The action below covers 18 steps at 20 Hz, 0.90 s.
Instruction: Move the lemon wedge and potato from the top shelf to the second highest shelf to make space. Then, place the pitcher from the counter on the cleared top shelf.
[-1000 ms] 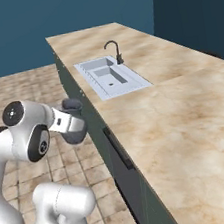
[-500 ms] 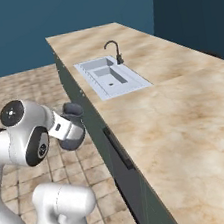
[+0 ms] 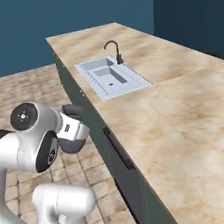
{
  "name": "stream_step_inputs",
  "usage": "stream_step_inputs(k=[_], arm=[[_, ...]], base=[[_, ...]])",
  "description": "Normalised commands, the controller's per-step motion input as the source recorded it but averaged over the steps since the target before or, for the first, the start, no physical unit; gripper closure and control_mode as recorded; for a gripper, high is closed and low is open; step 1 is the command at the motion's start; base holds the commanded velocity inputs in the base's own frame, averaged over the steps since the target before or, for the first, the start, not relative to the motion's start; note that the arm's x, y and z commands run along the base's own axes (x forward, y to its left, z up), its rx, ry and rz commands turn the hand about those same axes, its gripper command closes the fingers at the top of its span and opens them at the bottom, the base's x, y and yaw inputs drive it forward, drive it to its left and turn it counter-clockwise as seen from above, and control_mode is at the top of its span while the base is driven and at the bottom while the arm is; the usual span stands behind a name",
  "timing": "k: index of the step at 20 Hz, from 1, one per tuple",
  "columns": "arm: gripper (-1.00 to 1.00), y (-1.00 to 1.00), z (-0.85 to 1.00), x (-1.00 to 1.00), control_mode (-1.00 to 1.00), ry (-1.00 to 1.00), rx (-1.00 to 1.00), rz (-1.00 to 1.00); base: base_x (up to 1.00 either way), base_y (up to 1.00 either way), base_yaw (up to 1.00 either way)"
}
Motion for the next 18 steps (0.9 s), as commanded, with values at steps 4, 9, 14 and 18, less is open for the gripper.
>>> stream_step_inputs(k=[4, 9, 14, 18], arm=[[1.00, 0.15, 0.00, 0.00, -1.00, 0.00, -0.05, 0.00], [1.00, 0.07, 0.00, 0.00, -1.00, 0.00, -0.01, -0.01], [1.00, 0.00, 0.00, 0.00, 1.00, 0.00, 0.00, 0.00], [1.00, 0.00, 0.00, 0.00, 1.00, 0.00, 0.00, 0.00]], base=[[0.00, 0.00, 0.00], [0.00, 0.00, 0.00], [0.00, 0.00, 0.00], [-0.28, 0.00, -0.10]])
